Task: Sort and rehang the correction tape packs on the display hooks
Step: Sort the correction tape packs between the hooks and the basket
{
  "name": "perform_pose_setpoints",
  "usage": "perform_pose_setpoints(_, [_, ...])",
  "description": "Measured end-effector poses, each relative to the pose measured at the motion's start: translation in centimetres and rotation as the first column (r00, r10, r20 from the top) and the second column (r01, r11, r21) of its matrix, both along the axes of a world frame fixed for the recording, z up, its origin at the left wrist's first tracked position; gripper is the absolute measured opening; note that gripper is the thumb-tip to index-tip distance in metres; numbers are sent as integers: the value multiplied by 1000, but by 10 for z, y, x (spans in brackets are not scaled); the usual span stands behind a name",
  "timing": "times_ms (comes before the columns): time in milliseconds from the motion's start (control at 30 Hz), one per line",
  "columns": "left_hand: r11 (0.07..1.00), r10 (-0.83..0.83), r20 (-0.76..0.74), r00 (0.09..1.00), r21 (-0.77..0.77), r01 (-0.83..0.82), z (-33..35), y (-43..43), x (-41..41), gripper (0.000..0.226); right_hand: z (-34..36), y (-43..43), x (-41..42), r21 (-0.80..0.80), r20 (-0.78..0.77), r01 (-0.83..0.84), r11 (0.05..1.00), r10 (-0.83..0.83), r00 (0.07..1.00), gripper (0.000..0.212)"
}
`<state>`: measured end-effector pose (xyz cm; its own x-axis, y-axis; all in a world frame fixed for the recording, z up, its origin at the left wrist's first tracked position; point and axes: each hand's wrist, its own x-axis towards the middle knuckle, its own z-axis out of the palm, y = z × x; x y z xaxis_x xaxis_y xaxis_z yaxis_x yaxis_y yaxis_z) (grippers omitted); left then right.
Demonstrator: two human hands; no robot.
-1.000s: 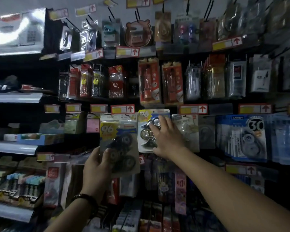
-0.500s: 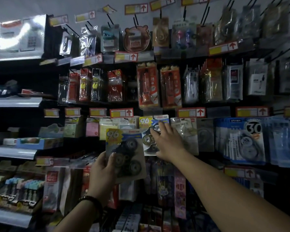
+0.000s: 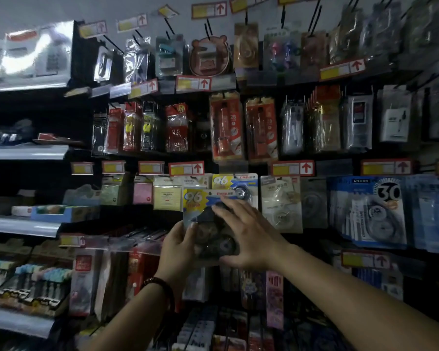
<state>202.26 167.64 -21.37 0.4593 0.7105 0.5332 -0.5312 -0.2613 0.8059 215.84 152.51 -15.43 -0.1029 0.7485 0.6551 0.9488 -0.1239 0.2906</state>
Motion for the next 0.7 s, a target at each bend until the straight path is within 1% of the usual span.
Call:
perform_pose_setpoints(33, [999,-35,-3,999,-3,35,1,-1,0,19,2,-1,2,17,13,8,1000,-9,1000,116])
perform_pose_setpoints(100, [998,-45,-31,998,30,46,3,-1,0,24,5,-2,5,35,38,57,998,-58,998,115])
perform_pose_setpoints(133, [999,-25,-55,998,39,27,4,0,-1,27,7,-1,7,43,47,99,994,-101,994,115])
perform_pose_setpoints(233, [999,35,-147,989,3,-35,4,2,-4,47,15,3,14,69,54,237,969,-241,969,115])
perform_pose_setpoints(267, [999,42,-172,984,13,-40,3,3,-6,49,18,5,15,71,57,277,958,-281,958,115])
perform_pose_setpoints(400, [996,48,-251,967,85,-28,3,-3,-10,40,31,11,19,84,98,362,928,-369,924,111])
perform_pose_setpoints(533, [994,62,-280,958,107,-33,2,-7,-10,31,38,19,19,83,115,426,901,-433,894,111])
perform_pose_setpoints(700, [991,56,-338,940,137,-10,-4,-8,-16,31,42,20,21,55,128,456,888,-460,879,111])
